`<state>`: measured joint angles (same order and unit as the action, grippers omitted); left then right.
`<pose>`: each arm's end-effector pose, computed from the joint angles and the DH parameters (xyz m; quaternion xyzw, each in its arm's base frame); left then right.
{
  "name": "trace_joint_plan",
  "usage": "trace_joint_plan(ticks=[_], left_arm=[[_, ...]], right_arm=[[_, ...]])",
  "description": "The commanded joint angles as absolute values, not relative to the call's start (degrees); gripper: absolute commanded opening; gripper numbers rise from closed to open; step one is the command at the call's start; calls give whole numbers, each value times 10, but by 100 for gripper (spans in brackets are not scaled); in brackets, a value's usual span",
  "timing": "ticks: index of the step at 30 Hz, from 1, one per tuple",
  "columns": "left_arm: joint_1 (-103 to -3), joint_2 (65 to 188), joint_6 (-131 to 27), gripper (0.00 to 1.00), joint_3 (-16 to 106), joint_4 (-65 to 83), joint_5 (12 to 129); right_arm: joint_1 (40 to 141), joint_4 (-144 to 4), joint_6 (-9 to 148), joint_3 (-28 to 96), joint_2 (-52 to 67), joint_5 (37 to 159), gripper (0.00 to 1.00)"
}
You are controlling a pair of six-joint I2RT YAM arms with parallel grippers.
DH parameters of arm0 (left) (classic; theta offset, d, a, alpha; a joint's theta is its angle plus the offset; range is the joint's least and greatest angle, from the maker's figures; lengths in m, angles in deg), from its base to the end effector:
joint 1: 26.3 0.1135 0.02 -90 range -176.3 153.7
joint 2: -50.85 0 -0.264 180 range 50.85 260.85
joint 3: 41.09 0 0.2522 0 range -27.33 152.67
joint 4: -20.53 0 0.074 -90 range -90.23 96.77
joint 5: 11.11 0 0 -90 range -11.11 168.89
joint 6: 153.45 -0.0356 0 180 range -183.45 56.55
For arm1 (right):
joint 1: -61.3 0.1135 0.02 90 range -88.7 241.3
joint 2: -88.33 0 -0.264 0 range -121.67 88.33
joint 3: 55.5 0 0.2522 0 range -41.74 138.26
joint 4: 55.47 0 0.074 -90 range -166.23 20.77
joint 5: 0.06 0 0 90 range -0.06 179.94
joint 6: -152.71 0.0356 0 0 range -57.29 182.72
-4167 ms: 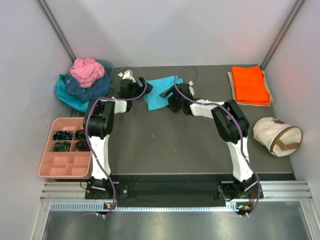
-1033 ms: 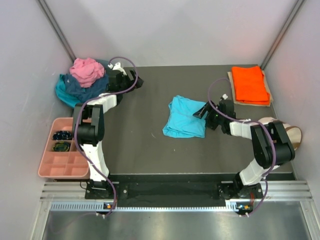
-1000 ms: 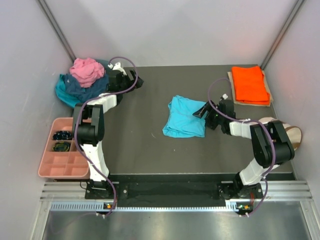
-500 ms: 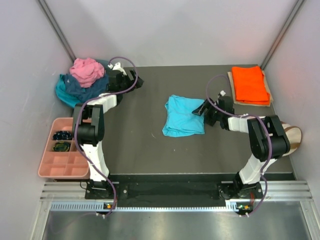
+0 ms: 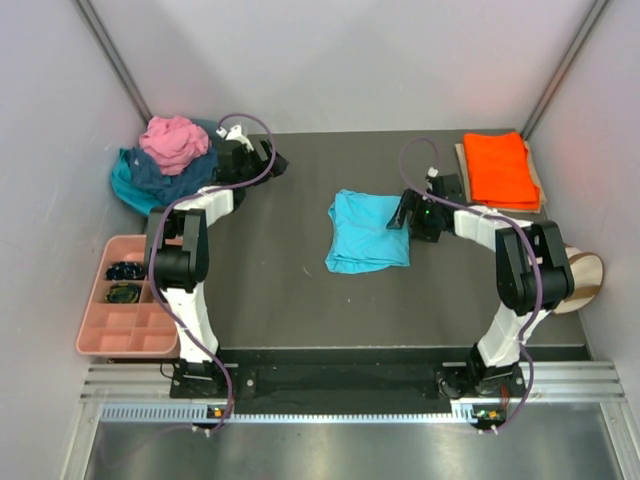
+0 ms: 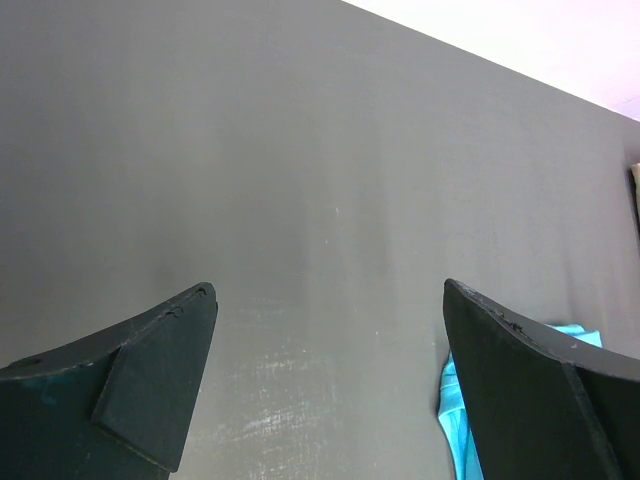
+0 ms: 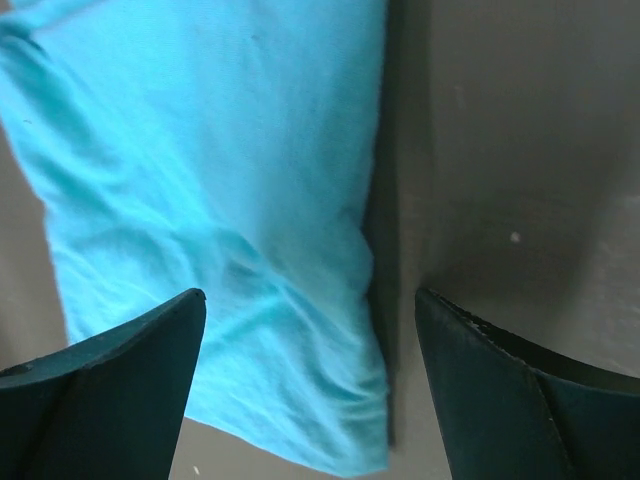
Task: Fold and stack the t-shirts
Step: Neatly place the folded tshirt to the corner
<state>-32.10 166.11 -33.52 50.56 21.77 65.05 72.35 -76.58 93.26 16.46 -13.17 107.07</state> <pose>0.4609 -0.0554 0.2099 -0.1068 0.8206 -0.2648 0.4951 0.3518 0.0794 0.1643 0.1083 0.9262 0.2493 0.2614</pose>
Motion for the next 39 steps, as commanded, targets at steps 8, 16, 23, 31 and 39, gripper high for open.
trace_joint_plan(ticks=[8,16,23,31,39], left_arm=[[-319,1665,-318,99,511,258,633],[-319,1656,-323,99,500,259,637],[-319,1655,-323,99,500,257,636],[-320,1652,-325,99,495,257,638],[-319,1658,-319,99,499,262,630]], right_arm=[[716,-923,820,200,-179,1067,87],[716,-871,812,201,-218,1191,87],[716,-852,827,215,-240,1264,86],[716,-757,893,173,-258,1333,83],[717,-682,968,120,-236,1281,70]])
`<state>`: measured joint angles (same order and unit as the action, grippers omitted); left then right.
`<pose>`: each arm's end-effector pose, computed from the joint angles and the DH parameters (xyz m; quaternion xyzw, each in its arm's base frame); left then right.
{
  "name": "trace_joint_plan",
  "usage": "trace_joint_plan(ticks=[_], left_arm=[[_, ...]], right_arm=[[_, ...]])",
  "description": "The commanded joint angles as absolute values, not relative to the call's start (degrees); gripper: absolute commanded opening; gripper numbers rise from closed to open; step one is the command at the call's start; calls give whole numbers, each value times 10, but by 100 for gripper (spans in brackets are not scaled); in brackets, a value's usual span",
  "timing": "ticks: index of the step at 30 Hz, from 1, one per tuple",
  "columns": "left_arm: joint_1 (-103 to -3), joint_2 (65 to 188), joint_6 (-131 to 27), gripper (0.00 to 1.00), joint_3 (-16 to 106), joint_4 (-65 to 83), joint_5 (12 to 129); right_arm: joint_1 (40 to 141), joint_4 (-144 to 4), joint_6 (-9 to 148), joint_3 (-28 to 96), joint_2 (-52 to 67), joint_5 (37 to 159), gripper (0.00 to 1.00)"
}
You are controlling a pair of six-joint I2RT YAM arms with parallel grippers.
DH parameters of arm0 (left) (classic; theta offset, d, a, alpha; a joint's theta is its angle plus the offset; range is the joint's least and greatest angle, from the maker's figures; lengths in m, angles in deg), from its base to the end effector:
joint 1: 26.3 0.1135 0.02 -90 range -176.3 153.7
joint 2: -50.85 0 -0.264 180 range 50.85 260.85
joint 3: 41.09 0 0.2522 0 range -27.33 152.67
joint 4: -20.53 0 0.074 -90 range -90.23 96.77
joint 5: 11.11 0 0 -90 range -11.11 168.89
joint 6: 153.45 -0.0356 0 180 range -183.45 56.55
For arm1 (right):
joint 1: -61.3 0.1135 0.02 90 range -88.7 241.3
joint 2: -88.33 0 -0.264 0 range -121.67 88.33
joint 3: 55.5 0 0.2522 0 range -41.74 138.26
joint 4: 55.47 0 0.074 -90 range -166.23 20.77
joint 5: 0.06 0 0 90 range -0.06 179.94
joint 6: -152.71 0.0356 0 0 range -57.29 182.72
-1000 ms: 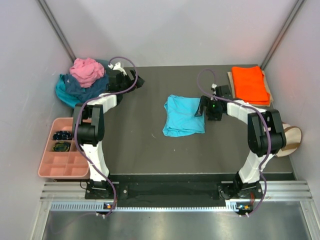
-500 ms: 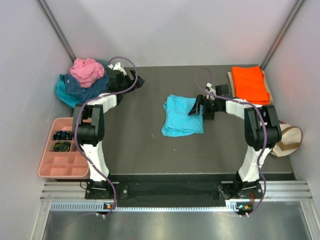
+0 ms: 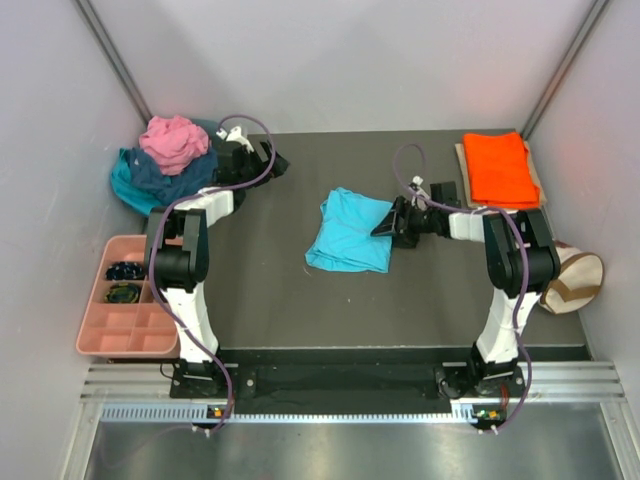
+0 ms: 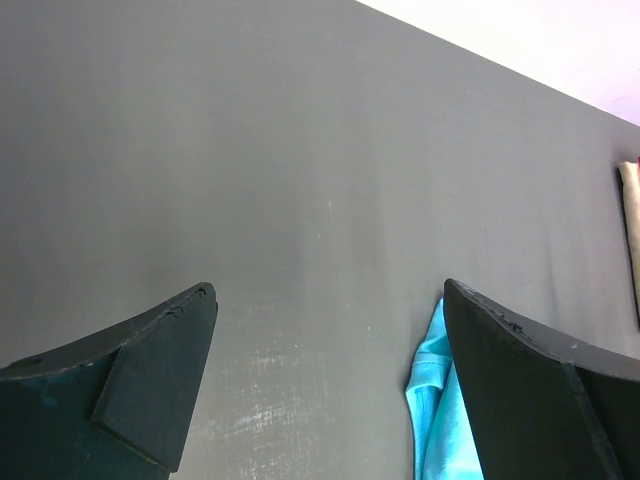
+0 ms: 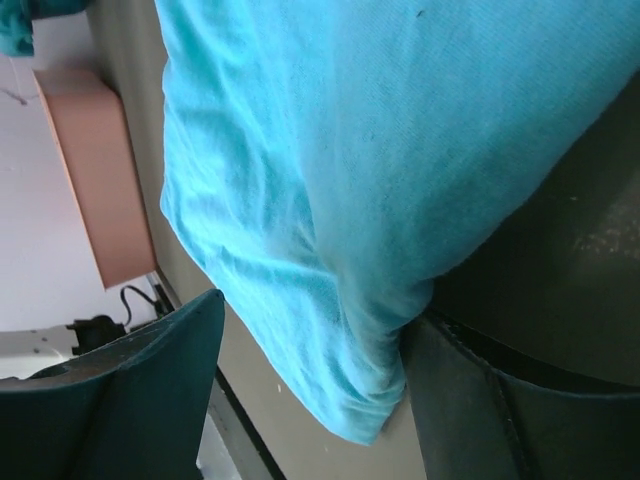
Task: Fold and stack the t-shirts
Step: Neatly place the folded tshirt to the corner
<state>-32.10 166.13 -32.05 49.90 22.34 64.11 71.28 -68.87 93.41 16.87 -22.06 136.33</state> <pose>0.4595 -0.0558 0.2070 -0.1130 0.8198 -0.2771 0.4882 0.3620 0.0899 0.1286 0.0280 0.8768 0.4541 0.1555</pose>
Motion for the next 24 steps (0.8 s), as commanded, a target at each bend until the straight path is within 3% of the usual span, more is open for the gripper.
trace_joint_plan(ticks=[1,6,13,24], left_arm=[[-319,1659,-319,99,499,263,628],[-319,1662,-315,99,500,266,625],[-319,1662,-315,99,504,266,624],[-319,1663,-315,99,497,269,627]], right_arm=[[717,-667,977,107,-231,1269,70],[718,-623,1041,77,-213,1198,80],[718,-624,1052,100,-236,1182,77],[719,-624,1035,135,-279,1215,14]])
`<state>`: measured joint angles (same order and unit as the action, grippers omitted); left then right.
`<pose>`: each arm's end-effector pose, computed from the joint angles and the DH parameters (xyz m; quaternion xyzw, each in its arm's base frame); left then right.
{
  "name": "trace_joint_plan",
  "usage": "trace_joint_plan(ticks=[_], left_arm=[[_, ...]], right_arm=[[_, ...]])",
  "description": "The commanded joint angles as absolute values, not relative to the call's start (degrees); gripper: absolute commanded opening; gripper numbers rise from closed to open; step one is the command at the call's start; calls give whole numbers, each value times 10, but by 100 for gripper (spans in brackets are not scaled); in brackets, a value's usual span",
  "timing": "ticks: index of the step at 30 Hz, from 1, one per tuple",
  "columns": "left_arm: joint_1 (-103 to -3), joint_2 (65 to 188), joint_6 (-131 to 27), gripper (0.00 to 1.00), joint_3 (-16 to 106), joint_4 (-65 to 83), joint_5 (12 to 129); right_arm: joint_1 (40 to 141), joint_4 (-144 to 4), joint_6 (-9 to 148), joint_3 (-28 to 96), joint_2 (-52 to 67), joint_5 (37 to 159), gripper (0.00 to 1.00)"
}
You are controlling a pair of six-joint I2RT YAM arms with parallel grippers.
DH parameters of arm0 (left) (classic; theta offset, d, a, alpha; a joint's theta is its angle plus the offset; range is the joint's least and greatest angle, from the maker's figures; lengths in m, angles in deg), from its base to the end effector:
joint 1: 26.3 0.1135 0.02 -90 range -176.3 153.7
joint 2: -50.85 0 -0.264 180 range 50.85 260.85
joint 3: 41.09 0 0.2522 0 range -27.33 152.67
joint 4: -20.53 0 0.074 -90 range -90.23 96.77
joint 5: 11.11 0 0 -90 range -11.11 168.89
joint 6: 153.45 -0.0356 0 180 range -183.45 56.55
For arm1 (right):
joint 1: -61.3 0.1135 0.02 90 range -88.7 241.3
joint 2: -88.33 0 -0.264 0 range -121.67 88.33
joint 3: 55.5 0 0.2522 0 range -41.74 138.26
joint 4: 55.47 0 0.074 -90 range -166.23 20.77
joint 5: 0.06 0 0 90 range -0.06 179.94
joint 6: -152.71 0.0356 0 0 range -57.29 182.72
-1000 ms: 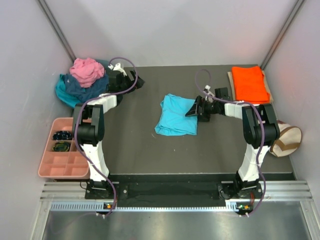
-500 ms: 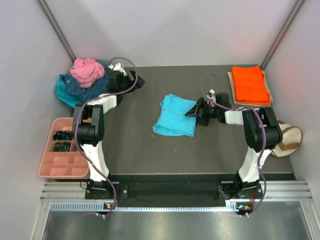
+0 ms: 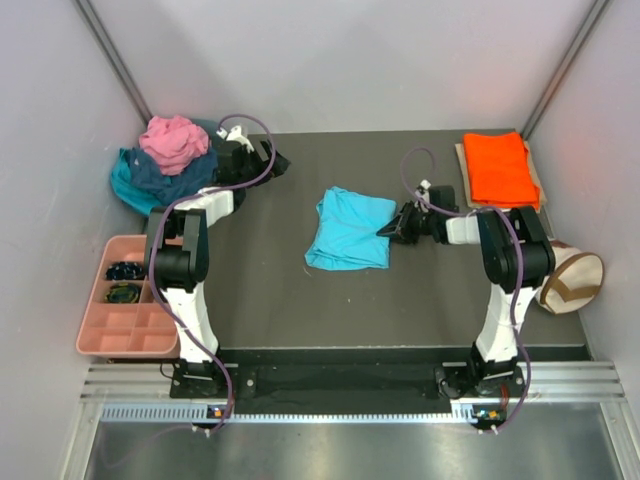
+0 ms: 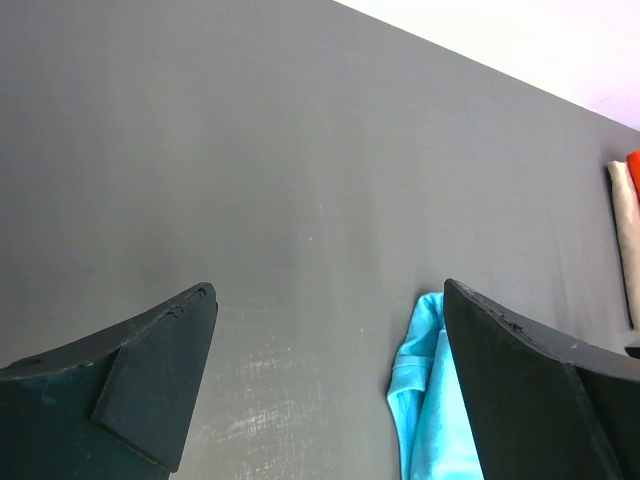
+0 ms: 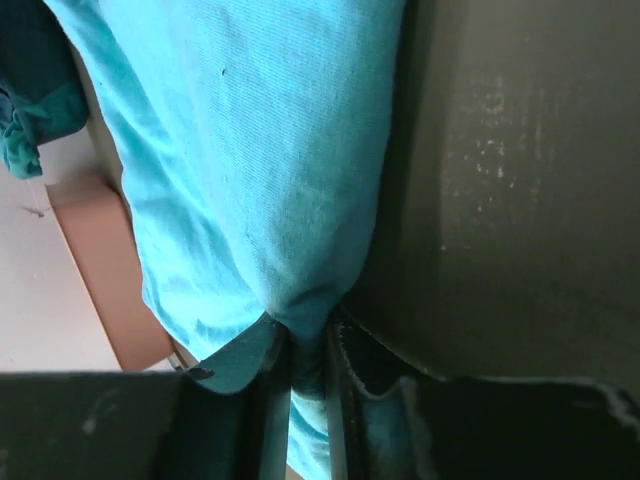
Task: Fold and stack the t-shirts
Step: Neatly place the folded tshirt to the corner
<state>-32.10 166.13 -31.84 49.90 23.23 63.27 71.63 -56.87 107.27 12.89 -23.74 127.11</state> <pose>0.4600 -0.0564 0.2086 -0.1085 0.8157 -0.2851 0.4915 0.3640 0.0882 0.1115 0.1414 0.8730 0.4283 0.1856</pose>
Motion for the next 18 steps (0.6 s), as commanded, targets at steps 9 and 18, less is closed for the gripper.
trace_joint_plan(ticks=[9,18], left_arm=[[-318,1658,-301,99,480,287,618],[-318,1648,-283,99,463,308,600]], right_arm=[[719,-747,971,253,-292,1211,0],[715,-1022,845,506,-317,1073,0]])
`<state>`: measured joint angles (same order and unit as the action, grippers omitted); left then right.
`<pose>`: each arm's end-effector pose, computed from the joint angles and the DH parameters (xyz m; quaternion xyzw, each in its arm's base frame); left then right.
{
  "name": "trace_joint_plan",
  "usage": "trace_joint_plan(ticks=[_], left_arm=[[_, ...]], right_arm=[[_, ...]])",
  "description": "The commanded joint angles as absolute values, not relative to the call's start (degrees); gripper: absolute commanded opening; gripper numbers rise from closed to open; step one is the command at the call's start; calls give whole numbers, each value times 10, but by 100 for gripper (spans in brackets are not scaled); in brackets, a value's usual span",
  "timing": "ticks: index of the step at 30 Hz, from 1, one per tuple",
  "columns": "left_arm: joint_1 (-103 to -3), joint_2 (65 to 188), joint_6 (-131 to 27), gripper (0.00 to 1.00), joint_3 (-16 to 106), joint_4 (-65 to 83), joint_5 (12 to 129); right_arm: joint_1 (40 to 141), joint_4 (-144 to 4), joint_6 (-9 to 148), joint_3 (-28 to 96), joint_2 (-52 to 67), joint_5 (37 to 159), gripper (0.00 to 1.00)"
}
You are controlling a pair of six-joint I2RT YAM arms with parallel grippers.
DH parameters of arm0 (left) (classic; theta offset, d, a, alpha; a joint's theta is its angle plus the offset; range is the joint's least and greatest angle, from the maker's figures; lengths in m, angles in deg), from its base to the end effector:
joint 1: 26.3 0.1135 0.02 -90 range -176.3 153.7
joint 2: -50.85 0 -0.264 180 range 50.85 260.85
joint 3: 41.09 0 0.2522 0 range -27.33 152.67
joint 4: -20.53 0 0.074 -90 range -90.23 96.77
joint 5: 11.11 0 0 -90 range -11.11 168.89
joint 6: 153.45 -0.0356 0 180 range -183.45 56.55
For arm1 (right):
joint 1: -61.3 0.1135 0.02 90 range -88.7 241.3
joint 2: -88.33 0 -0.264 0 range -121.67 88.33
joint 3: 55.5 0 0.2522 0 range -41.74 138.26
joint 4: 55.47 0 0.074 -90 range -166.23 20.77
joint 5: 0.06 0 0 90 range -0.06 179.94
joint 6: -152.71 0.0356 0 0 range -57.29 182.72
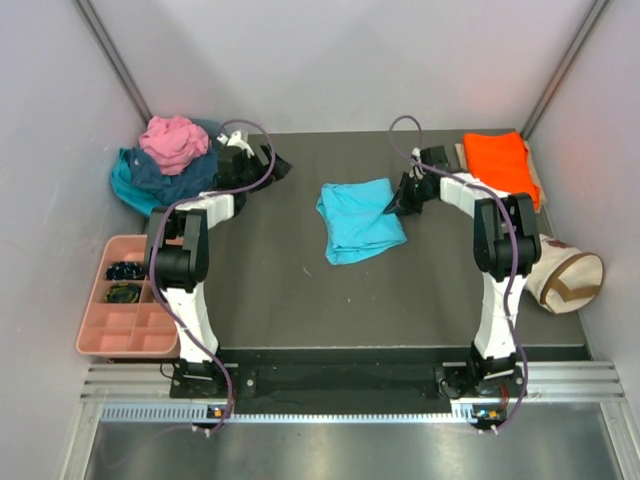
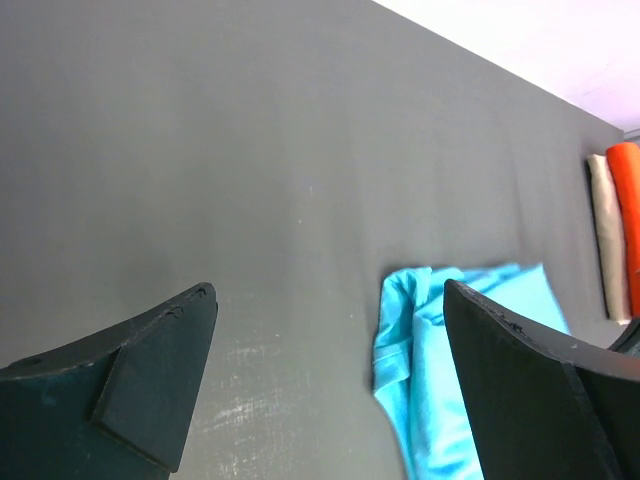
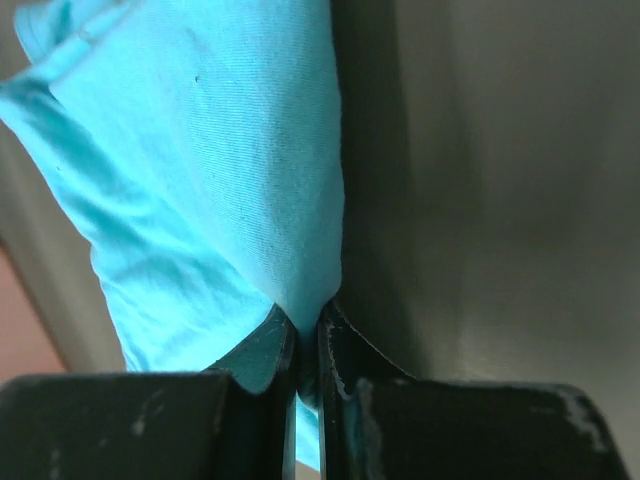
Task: Fold and stack the t-shirts
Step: Neatly place the folded tshirt to the corner
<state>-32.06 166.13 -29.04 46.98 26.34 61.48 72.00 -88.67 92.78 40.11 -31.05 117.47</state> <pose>0.4542 -0.0565 0.1975 -0.1194 0.8123 -0.3087 0.4802 0.4272 0.0975 0.1534 0.0900 0.9293 0.3100 0.1793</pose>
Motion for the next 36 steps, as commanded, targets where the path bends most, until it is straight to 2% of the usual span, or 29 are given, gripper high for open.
trace_joint_plan(ticks=[1,8,18,26,36], left_arm=[[-319,1647,-282,99,462,308,600],[-318,1646,-278,99,461,309,596],[-318,1651,-273,99,460,308,592],[-319,1671,-241,99,447,338,584],[-319,1694,-237,99,446,338,565]], right_arm=[[712,-1035,836,527,-326,1066,0],[704,-1140,753,698,-356,944,0],[664,-1176,705,775,-403,772,0],[622,-1162,679,834,-438,732,0],[601,-1121,675,894,-424,774,0]])
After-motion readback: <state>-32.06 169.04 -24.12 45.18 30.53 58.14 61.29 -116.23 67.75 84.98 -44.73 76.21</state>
